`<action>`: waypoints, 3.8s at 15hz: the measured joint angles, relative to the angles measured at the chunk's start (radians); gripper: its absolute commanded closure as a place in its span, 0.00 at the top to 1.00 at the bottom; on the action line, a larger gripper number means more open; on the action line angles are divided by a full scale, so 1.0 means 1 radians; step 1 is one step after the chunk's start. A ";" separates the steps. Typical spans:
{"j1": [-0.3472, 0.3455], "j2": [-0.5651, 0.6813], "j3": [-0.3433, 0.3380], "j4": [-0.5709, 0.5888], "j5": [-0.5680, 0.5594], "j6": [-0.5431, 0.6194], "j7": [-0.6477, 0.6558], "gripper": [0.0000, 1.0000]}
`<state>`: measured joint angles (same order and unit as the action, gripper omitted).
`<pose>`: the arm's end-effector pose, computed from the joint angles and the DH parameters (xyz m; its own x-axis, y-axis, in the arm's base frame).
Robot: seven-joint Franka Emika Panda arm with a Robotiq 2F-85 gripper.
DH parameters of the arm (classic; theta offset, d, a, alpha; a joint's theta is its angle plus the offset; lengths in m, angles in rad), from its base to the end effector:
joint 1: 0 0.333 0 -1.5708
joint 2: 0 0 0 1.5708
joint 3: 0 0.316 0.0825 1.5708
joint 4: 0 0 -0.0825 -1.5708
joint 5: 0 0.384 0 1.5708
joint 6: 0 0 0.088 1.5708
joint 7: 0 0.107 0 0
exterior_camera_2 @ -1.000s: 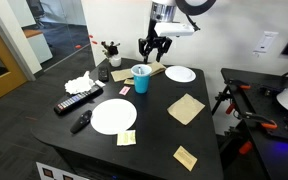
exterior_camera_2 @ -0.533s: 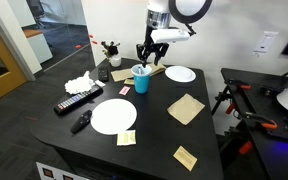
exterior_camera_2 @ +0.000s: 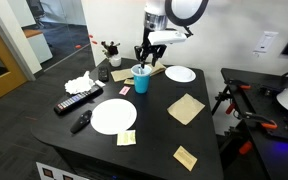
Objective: Remove the marker from the cup and put it on the table
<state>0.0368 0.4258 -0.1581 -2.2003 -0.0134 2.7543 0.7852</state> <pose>0.5642 -0.0689 0.2013 0.6311 -0.7623 0.1436 -0.7657 -0.6419 -0.0422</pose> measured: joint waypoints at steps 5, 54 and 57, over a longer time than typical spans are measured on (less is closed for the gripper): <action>0.003 0.018 0.000 0.024 0.000 0.000 0.000 0.56; 0.227 0.247 -0.214 0.188 -0.029 0.064 0.008 0.03; 0.284 0.237 -0.270 0.176 -0.063 0.064 0.035 0.03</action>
<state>0.3209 0.6631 -0.4286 -2.0242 -0.0766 2.8180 0.8197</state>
